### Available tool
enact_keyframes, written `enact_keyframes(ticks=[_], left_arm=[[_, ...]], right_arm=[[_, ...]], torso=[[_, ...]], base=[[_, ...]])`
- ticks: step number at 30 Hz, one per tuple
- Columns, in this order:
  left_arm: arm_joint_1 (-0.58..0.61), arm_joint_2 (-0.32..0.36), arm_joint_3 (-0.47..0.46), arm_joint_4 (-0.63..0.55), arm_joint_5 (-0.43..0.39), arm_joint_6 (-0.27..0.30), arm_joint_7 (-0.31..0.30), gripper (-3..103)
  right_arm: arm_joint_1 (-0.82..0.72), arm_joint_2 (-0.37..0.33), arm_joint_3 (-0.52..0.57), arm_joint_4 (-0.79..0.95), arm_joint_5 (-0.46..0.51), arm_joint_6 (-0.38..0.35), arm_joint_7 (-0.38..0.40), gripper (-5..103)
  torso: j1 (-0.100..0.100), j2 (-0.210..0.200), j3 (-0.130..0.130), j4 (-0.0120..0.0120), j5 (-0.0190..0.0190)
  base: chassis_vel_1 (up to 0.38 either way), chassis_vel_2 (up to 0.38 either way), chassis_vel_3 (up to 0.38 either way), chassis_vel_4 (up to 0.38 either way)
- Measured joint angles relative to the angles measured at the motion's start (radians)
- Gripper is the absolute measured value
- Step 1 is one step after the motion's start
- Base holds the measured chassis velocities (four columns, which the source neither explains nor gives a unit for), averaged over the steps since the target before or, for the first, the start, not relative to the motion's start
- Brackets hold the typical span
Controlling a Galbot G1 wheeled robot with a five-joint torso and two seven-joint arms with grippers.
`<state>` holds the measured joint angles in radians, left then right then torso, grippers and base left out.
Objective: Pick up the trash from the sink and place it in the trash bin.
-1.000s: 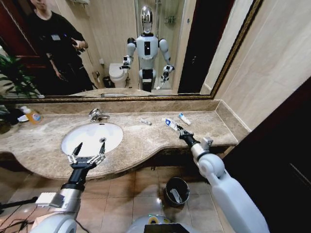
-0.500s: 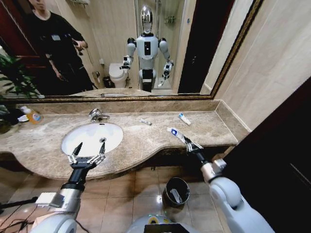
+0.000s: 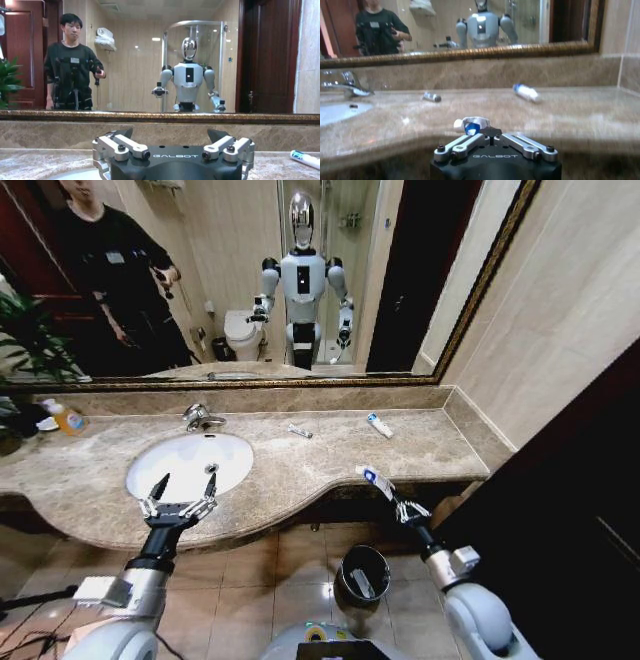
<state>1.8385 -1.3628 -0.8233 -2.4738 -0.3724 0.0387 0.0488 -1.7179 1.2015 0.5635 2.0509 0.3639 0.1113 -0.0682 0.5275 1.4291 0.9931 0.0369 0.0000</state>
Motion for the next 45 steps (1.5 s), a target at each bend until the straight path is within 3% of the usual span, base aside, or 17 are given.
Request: enact_keyframes(ticks=[13, 26, 45], left_arm=[[0.0, 0.0, 0.0, 0.0, 0.0, 0.0, 0.0, 100], [0.0, 0.0, 0.0, 0.0, 0.0, 0.0, 0.0, 100], [0.0, 0.0, 0.0, 0.0, 0.0, 0.0, 0.0, 100]], right_arm=[[-0.04, 0.026, -0.011, -0.219, -0.038, 0.105, -0.023, 0], [0.073, 0.093, -0.056, -0.53, -0.098, 0.163, 0.003, 0], [0.278, 0.207, -0.067, -0.918, -0.319, 0.238, 0.042, 0]], torso=[[0.0, 0.0, 0.0, -0.0001, 0.0], [0.0, 0.0, 0.0, -0.0001, -0.0001], [0.0, 0.0, 0.0, 0.0, 0.0]], base=[[0.0, 0.0, 0.0, 0.0], [0.0, 0.0, 0.0, 0.0], [0.0, 0.0, 0.0, 0.0]])
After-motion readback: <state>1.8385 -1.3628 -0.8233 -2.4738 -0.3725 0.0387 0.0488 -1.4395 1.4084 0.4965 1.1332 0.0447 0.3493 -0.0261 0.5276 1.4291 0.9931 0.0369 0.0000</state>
